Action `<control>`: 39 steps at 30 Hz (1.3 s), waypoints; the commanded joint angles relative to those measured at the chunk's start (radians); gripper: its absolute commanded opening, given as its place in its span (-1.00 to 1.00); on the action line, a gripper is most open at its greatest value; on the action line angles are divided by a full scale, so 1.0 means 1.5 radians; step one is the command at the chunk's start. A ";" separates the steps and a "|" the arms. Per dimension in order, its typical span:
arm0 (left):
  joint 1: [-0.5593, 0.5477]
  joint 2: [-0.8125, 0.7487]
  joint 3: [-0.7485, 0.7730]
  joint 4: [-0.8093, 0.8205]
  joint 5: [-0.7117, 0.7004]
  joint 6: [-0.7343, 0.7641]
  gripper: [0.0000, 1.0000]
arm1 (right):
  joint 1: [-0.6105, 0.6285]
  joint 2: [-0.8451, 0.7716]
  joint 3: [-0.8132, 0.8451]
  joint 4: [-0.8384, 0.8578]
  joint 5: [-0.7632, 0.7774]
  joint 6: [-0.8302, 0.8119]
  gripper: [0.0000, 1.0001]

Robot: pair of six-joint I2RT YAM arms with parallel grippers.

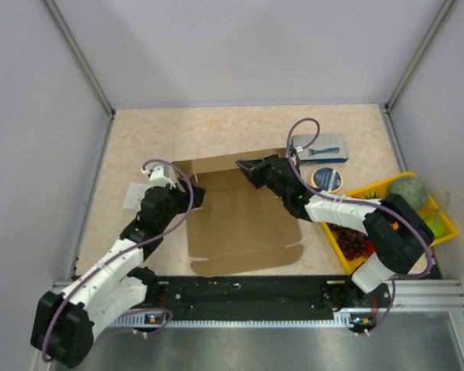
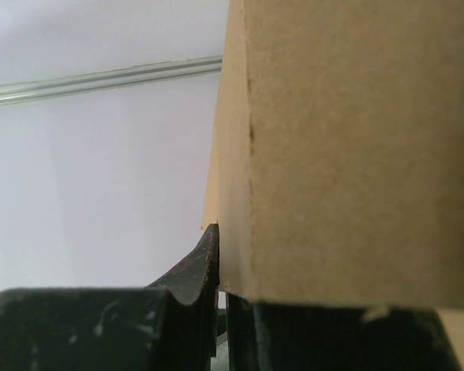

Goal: Fold the paper box

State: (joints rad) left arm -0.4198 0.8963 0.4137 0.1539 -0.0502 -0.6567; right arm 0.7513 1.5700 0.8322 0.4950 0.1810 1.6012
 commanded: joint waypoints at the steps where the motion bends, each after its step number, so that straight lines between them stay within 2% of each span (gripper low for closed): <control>1: -0.001 -0.072 -0.002 -0.152 -0.062 0.029 0.36 | -0.002 -0.007 -0.004 -0.039 -0.010 -0.007 -1.00; 4: -0.001 -0.102 -0.013 -0.150 -0.142 0.038 0.38 | -0.002 -0.005 -0.002 -0.038 -0.012 -0.010 -1.00; 6: -0.001 -0.102 -0.009 -0.132 -0.156 0.081 0.53 | -0.003 -0.004 -0.003 -0.033 -0.017 -0.009 -1.00; 9: -0.001 -0.062 0.031 -0.135 -0.173 0.111 0.60 | -0.003 0.000 -0.002 -0.034 -0.016 -0.010 -1.00; 13: -0.001 0.032 0.072 -0.119 -0.206 0.145 0.57 | -0.003 0.001 0.003 -0.036 -0.018 -0.010 -1.00; 15: -0.001 0.075 0.116 -0.156 -0.229 0.145 0.56 | -0.003 -0.001 0.004 -0.036 -0.018 -0.011 -1.00; 21: -0.001 0.146 0.171 -0.132 -0.245 0.197 0.49 | -0.003 0.001 0.009 -0.042 -0.019 -0.014 -1.00; 25: -0.001 0.159 0.184 -0.146 -0.251 0.216 -0.11 | -0.003 0.003 0.011 -0.043 -0.018 -0.014 -1.00; 26: -0.001 0.158 0.185 -0.153 -0.240 0.214 -0.33 | -0.002 0.003 0.011 -0.044 -0.019 -0.010 -1.00; 28: -0.001 0.140 0.177 -0.173 -0.231 0.210 -0.52 | -0.003 0.003 0.013 -0.048 -0.017 -0.011 -1.00; 29: -0.001 0.131 0.173 -0.178 -0.224 0.210 -0.70 | -0.003 0.002 0.012 -0.048 -0.017 -0.011 -1.00; 32: -0.001 0.082 0.149 -0.188 -0.194 0.216 -0.98 | -0.002 0.004 0.014 -0.051 -0.017 -0.011 -1.00; 36: -0.001 0.021 0.133 -0.195 -0.066 0.202 -1.00 | -0.003 0.004 0.016 -0.052 -0.015 -0.011 -1.00; 39: -0.001 0.005 0.135 -0.186 -0.012 0.170 -1.00 | -0.002 0.005 0.018 -0.051 -0.016 -0.012 -1.00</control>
State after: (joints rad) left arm -0.4137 0.9585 0.6086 -0.2111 -0.2649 -0.3504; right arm 0.7425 1.5700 0.8345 0.4953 0.1761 1.6024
